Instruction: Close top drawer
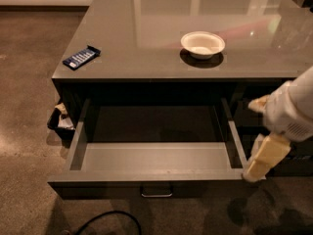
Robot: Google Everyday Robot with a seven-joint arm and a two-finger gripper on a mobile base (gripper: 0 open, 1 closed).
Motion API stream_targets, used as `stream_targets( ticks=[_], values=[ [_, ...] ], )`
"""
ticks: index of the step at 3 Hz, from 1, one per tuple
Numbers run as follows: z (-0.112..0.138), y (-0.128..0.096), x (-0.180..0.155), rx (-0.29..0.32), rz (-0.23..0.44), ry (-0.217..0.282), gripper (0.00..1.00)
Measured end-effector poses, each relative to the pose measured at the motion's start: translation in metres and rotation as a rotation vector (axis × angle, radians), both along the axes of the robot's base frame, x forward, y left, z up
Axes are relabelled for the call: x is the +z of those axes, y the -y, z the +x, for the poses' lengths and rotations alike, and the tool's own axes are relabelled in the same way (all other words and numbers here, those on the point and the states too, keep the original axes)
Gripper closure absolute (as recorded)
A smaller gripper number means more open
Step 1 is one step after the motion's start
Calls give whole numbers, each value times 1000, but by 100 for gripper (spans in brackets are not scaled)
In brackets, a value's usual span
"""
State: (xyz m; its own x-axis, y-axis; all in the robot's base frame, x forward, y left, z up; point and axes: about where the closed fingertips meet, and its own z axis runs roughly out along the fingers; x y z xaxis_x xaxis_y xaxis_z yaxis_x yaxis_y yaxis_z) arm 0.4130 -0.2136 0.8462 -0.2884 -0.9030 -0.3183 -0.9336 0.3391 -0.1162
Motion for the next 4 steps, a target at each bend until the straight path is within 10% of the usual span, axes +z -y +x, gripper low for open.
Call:
stream_targets(
  ticks=[4],
  values=[
    [-62, -1, -142, -71, 157, -192, 87]
  ],
)
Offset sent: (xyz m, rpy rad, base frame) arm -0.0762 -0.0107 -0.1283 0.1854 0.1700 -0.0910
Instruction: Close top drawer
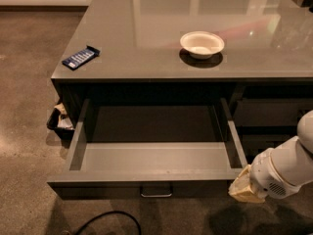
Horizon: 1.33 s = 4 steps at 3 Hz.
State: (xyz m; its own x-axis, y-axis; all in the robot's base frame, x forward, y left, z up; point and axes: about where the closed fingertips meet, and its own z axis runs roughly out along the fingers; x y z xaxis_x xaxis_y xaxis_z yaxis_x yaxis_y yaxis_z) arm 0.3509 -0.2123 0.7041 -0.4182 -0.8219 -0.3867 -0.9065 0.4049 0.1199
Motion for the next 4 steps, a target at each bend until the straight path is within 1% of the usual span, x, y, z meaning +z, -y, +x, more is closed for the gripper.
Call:
stream_targets(
  ticks=[1, 2, 3, 4],
  values=[
    [14, 0, -30, 5, -21, -32, 100],
    [34, 1, -46, 7, -50, -48, 100],
    [54, -2, -47, 8, -76, -32, 81],
    [72, -7, -36, 20, -94, 9, 58]
  ],
)
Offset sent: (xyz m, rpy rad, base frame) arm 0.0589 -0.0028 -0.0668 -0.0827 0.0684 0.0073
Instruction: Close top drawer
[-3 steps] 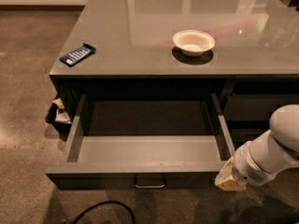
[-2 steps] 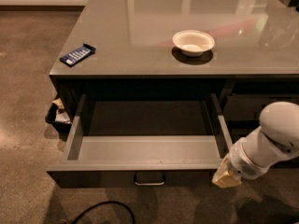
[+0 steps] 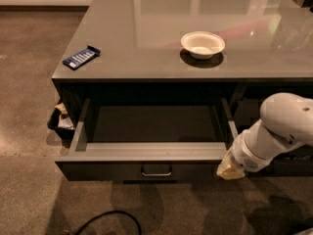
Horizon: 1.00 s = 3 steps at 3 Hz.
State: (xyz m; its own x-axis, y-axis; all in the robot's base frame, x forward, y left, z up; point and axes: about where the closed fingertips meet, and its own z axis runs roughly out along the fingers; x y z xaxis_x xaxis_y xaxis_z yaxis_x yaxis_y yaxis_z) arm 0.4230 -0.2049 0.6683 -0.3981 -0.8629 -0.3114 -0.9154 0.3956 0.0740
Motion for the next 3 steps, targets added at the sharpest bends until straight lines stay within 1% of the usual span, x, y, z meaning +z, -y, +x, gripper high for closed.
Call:
stream_targets(
  ticks=[1, 2, 3],
  values=[
    [18, -7, 11, 19, -10, 38, 35],
    [34, -15, 15, 35, 0, 62, 11],
    [34, -17, 15, 37, 4, 63, 0]
  ],
)
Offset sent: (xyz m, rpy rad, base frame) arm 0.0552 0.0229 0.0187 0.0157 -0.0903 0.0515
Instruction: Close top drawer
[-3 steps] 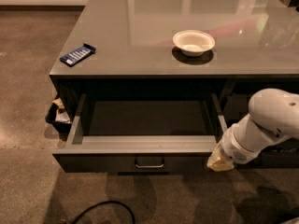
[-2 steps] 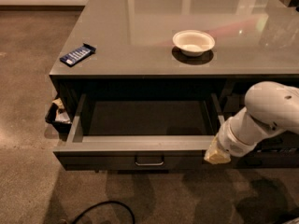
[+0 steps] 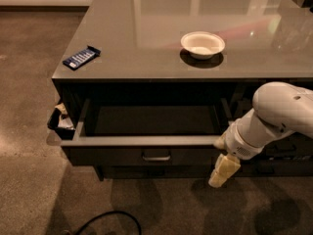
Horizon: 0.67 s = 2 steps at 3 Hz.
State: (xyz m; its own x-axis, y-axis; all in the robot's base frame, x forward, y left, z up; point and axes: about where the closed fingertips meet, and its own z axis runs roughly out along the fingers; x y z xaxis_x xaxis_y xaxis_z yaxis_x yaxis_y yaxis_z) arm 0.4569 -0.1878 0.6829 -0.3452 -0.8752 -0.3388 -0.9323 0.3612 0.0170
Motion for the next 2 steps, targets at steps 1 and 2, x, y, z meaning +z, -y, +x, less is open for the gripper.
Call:
stream_targets(
  ticks=[1, 2],
  values=[
    [12, -4, -6, 4, 16, -5, 0],
    [25, -11, -11, 9, 34, -6, 0]
  ],
)
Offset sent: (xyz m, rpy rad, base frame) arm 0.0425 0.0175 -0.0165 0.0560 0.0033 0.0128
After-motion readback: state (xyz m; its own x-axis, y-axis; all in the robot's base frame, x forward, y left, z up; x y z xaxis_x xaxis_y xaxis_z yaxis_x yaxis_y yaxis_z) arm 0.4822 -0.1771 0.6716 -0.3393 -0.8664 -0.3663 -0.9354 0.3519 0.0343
